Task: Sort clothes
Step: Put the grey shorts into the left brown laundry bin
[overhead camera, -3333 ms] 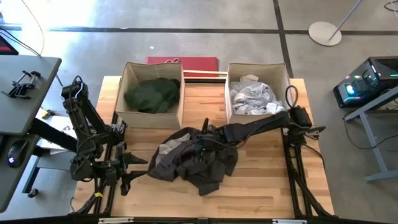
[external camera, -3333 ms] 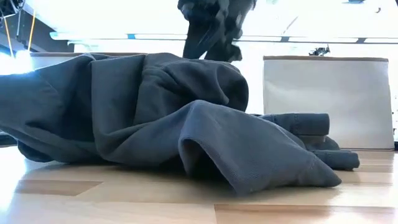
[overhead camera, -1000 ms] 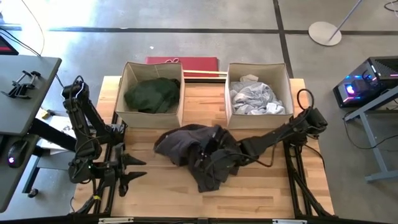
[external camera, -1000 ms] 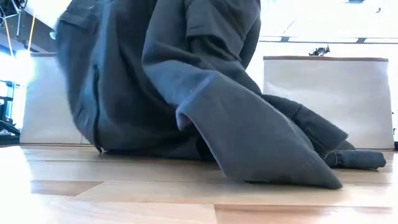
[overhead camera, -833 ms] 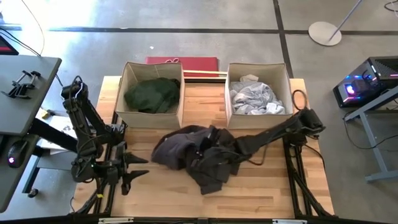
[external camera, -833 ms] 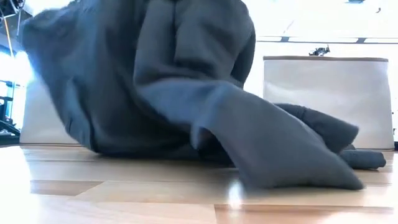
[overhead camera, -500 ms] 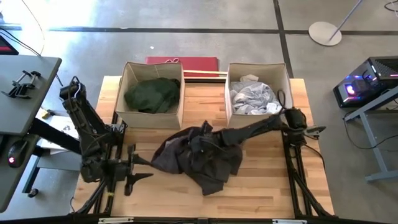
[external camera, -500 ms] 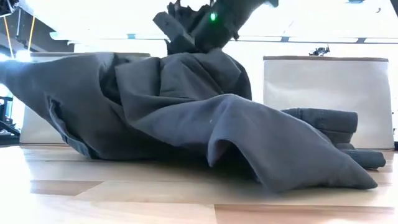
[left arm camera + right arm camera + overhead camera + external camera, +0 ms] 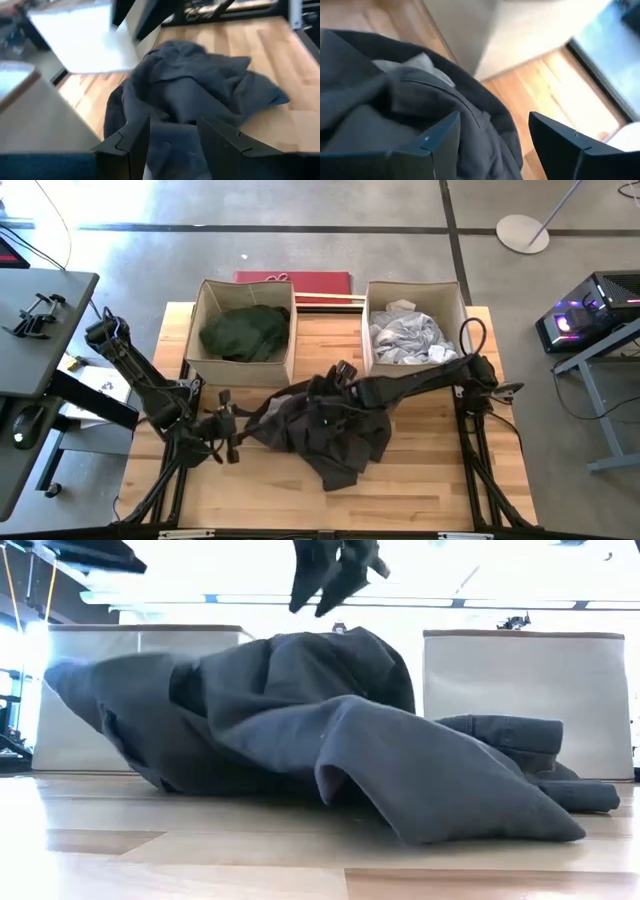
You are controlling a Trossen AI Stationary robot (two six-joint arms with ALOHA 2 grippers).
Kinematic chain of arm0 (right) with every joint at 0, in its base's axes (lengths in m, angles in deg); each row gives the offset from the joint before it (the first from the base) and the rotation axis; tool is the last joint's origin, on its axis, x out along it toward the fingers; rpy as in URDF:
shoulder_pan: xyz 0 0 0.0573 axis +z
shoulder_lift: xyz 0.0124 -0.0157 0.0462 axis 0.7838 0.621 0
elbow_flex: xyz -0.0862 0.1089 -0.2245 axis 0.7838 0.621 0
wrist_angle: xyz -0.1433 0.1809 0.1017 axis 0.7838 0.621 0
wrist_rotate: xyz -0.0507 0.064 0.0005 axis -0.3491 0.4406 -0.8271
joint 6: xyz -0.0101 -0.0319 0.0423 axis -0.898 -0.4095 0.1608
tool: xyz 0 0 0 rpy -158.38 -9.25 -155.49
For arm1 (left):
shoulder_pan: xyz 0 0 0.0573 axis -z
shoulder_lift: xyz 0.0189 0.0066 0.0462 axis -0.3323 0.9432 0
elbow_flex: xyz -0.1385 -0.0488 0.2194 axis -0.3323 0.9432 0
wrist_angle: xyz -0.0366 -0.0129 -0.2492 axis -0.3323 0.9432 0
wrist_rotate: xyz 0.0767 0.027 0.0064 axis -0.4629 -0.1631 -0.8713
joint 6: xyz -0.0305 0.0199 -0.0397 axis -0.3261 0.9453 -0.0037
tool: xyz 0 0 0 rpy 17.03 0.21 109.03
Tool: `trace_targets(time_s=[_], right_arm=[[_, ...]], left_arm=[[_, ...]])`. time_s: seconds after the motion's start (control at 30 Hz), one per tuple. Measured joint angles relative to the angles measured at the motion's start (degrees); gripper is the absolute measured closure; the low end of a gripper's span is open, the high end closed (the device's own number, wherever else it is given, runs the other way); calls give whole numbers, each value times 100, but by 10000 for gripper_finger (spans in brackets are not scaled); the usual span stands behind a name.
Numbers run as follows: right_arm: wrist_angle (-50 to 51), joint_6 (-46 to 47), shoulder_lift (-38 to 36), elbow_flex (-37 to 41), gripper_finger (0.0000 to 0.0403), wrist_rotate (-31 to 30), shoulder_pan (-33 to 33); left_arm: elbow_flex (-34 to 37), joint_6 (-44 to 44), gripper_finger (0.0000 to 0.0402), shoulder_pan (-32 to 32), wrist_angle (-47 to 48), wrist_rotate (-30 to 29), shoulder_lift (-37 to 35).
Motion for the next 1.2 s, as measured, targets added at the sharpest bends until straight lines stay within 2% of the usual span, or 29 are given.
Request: trace_targets(time_s=[0.1, 0.23, 0.33, 0.43, 0.67, 0.83, 0.93, 1.03, 1.13, 1.2], right_arm=[[-58, -226, 0, -110, 180, -256, 277], [-500, -278, 0, 27, 180, -189, 505], [-921, -630, 2, 199, 173, 454, 520], [-1172, -717, 31, 268, 150, 1142, 460], [-1038, -966, 441, 274, 81, 1284, 334], [-564, -984, 1037, 274, 58, 1971, 125], [-568, -1401, 1534, 270, 60, 2314, 100], [-670, -1554, 1986, 237, 80, 2435, 73], [-723, -1543, 2258, 199, 118, 2716, -20], [-791, -1524, 2276, 198, 155, 2964, -92]], left_arm=[[0, -285, 248, -114, 291, 80, 0], [0, -324, 248, -146, 377, 103, 0], [0, -325, 248, -146, 378, 103, 0], [0, -324, 248, -146, 393, 104, 0], [0, -329, 248, -146, 474, 104, 0], [0, -330, 248, -138, 556, 219, 0], [0, -539, 248, -96, 834, 365, 0], [0, -926, 248, 16, 1193, 363, 0], [0, -1240, 248, 185, 1426, 267, 0], [0, -1437, 248, 348, 1554, -42, 0]])
